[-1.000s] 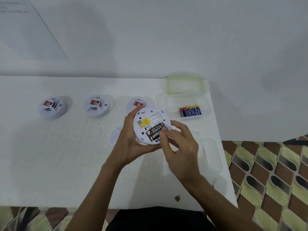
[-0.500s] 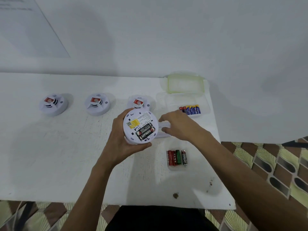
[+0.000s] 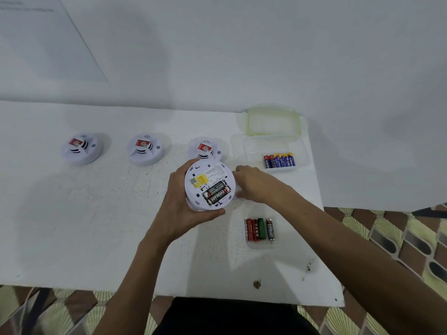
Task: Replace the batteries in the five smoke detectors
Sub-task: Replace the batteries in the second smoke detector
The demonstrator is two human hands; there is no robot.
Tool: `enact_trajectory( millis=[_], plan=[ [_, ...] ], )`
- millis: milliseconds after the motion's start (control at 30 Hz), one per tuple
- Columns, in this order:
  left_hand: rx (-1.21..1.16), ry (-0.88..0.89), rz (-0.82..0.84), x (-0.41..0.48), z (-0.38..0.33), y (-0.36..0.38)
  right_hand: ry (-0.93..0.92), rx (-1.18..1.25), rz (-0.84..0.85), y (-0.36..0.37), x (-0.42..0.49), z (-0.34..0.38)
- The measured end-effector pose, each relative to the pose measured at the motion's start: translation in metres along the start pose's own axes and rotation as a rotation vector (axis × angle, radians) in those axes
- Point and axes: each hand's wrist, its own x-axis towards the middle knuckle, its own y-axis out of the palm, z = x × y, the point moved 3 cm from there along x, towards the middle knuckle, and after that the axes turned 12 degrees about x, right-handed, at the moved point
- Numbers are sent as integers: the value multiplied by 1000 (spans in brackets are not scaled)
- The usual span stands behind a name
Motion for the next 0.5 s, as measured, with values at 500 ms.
enact_trajectory(
  millis=[500],
  plan=[
    [-29,32,99,4,31,-16,200,-22,131,-13,12,22]
  ],
)
